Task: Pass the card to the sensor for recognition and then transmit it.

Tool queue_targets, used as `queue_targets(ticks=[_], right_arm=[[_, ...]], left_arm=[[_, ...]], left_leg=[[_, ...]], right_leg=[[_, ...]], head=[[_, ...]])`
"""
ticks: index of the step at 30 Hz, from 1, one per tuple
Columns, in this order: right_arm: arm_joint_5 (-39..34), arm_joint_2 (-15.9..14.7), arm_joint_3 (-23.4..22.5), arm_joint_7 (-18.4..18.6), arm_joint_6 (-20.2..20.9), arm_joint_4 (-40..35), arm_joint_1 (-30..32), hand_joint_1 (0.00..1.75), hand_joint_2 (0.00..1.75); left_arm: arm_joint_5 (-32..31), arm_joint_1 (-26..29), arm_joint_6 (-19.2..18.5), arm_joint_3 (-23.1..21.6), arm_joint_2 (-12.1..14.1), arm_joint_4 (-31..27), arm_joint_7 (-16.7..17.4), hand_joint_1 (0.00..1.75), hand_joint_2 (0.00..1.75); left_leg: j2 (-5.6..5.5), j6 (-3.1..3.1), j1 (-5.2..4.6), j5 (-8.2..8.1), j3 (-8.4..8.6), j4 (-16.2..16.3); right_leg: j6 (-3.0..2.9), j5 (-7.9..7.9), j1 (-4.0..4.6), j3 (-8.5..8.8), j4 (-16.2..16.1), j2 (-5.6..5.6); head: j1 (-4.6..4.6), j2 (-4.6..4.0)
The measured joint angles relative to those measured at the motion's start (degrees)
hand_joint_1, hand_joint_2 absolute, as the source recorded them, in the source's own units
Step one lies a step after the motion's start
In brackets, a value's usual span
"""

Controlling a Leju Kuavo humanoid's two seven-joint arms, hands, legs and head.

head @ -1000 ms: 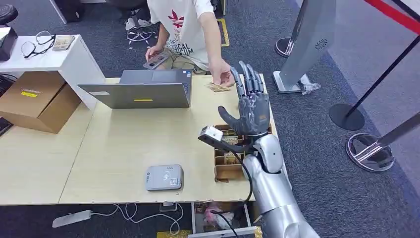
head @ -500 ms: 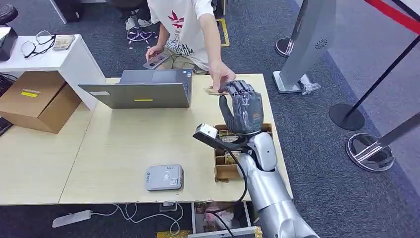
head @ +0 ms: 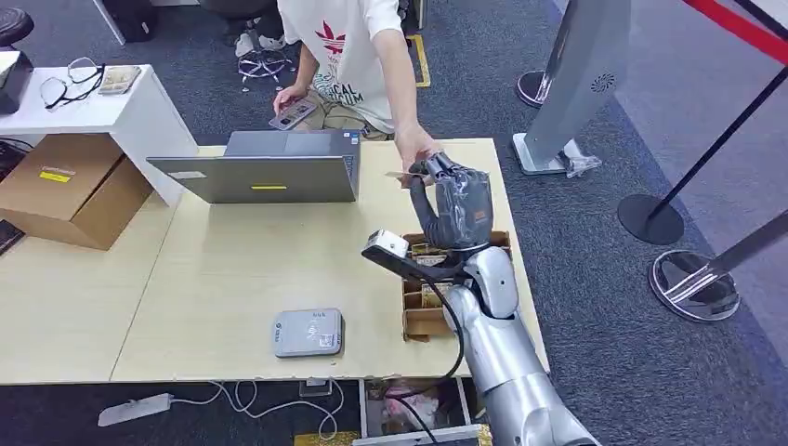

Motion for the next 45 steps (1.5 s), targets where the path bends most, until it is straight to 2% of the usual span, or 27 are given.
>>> queue_targets(ticks=[9, 11, 13, 16, 21, 26, 29, 36, 45], right_arm=[[-4.4, 0.4, -0.1, -1.2, 0.0, 1.6, -0.3, 1.75, 1.75], [-8.3, 0.5, 0.0, -2.0, 0.0, 2.5, -0.7, 1.75, 1.75], [-16.5, 0.5, 0.7, -2.5, 0.0, 4.2, -1.6, 1.75, 1.75], [-27.1, 0.3, 3.9, -1.0, 0.5, 5.2, -2.5, 1.75, 1.75], [-45.0, -1.5, 11.2, 2.3, 7.7, 3.0, -2.8, 1.75, 1.75], [-57.4, -3.8, 16.1, 5.2, 16.2, -2.1, -2.8, 1.75, 1.75], [-62.2, -5.1, 18.8, 6.2, 20.1, -4.7, -2.7, 1.75, 1.75], [-67.0, -7.4, 24.0, 7.7, 26.4, -8.8, -1.5, 1.75, 1.75], [-68.9, -9.4, 29.3, 8.5, 29.7, -9.4, 0.0, 1.75, 1.75]], left_arm=[[0.0, 0.0, 0.0, 0.1, 0.0, 0.0, 0.0, 0.00, 0.00], [0.0, 0.0, 0.1, 0.2, 0.0, 0.0, 0.0, 0.00, 0.00], [0.0, 0.0, 0.1, 0.4, 0.0, 0.0, 0.0, 0.00, 0.00], [-0.1, 0.0, 0.2, 0.7, 0.0, 0.0, 0.0, 0.00, 0.00], [-0.4, 0.1, 0.1, 1.3, -0.1, 0.0, -0.2, 0.00, 0.00], [-0.5, 0.1, 0.0, 1.4, 0.0, 0.0, -0.6, 0.00, 0.00], [-0.5, 0.1, 0.0, 1.4, 0.0, 0.0, -0.6, 0.00, 0.00], [-0.5, 0.1, 0.0, 1.9, -0.1, 0.0, -0.8, 0.00, 0.00], [-0.5, 0.1, 0.0, 2.7, -0.1, 0.0, -1.4, 0.00, 0.00]], left_leg=[[0.00, 0.00, 0.00, 0.00, 0.00, 0.0], [0.00, 0.00, 0.00, 0.00, -0.01, 0.0], [0.01, 0.00, 0.00, 0.00, -0.01, 0.0], [0.02, 0.00, 0.00, 0.00, 0.02, 0.0], [0.01, 0.00, 0.00, 0.00, 0.00, 0.0], [0.01, 0.00, 0.00, 0.00, -0.01, 0.0], [0.01, 0.00, 0.00, 0.00, -0.01, 0.0], [0.02, 0.00, 0.00, 0.00, 0.00, 0.0], [0.02, 0.00, 0.00, 0.00, -0.01, 0.0]], right_leg=[[0.00, 0.00, 0.00, 0.00, 0.0, 0.00], [0.00, 0.00, 0.00, 0.00, 0.0, 0.00], [0.00, 0.00, 0.00, 0.00, 0.0, 0.01], [0.00, 0.00, 0.00, -0.01, 0.0, 0.02], [0.00, 0.00, 0.00, -0.03, 0.0, 0.02], [0.00, 0.00, 0.00, -0.03, 0.0, 0.02], [0.00, 0.00, 0.00, -0.03, 0.0, 0.02], [0.00, 0.00, 0.01, -0.03, 0.0, 0.02], [0.00, 0.00, 0.01, -0.03, 0.0, 0.02]], head=[[0.00, 0.00], [0.00, 0.00], [0.00, 0.00], [0.00, 0.00], [-0.02, 0.00], [0.02, 0.00], [0.00, 0.00], [0.00, 0.00], [0.00, 0.00]])
